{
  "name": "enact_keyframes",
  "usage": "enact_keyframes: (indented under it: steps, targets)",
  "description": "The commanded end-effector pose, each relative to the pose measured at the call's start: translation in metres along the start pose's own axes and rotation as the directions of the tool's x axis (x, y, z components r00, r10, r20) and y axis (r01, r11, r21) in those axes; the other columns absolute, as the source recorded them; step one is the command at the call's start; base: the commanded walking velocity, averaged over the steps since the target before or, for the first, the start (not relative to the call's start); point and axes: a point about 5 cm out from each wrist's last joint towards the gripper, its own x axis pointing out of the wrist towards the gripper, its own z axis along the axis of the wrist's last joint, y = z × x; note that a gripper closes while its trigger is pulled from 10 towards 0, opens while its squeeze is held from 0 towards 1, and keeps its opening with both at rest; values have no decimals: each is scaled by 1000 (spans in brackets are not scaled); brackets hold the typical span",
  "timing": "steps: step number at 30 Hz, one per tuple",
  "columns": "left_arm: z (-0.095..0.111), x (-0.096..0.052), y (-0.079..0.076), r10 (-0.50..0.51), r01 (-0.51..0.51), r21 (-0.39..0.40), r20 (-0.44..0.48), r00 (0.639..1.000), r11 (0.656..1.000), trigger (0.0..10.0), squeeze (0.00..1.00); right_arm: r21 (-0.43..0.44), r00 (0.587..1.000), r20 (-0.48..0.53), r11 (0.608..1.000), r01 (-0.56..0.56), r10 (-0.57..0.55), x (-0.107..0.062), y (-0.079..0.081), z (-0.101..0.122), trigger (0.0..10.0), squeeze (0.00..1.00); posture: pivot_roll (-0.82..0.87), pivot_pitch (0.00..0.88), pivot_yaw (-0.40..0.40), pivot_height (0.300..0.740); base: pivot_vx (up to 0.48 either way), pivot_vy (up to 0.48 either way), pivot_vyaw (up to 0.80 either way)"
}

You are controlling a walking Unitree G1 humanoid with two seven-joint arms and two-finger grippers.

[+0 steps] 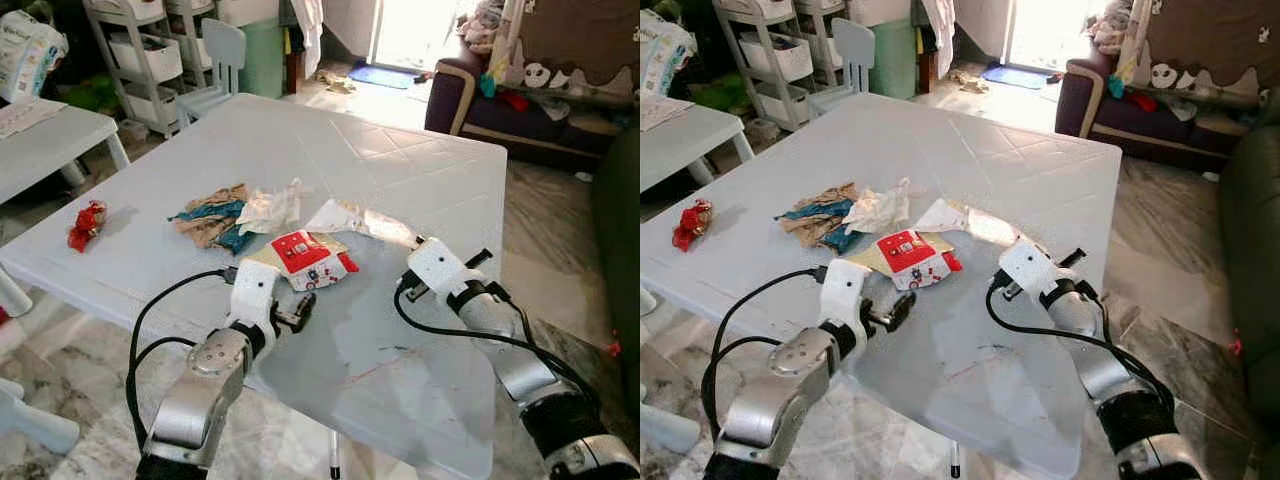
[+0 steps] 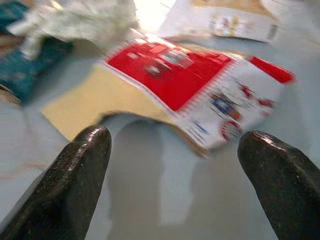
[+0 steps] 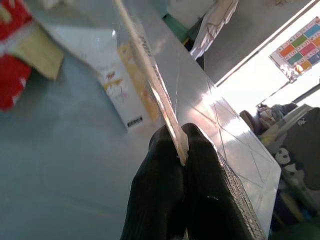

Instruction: Picking trash to rubbish bin

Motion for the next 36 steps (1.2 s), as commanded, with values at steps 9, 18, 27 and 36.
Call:
enact_keyframes:
  steps: [9, 18, 27, 36]
  targets:
    - [24, 28, 23, 146, -153, 50, 116, 982, 987, 10000, 0, 73, 997, 73, 997, -2, -4, -12, -1, 17, 0, 0, -28, 0, -44, 740, 0, 0, 0]
    - [28, 38, 48, 309, -316, 31, 132, 942, 948, 10000, 0, 112, 993, 113, 992, -52, 39, -21, 7, 27, 0, 0, -42, 0, -33, 740, 0, 0, 0]
    - [13, 52, 47, 265, -267, 55, 39, 963, 962, 10000, 0, 123, 992, 107, 990, -75, 62, -24, 12, 30, 0, 0, -49, 0, -26, 740, 0, 0, 0]
    - [14, 60, 27, 129, -135, 120, 56, 990, 983, 10000, 0, 130, 992, 100, 988, -84, 72, -24, 14, 30, 0, 0, -50, 0, -23, 740, 0, 0, 0]
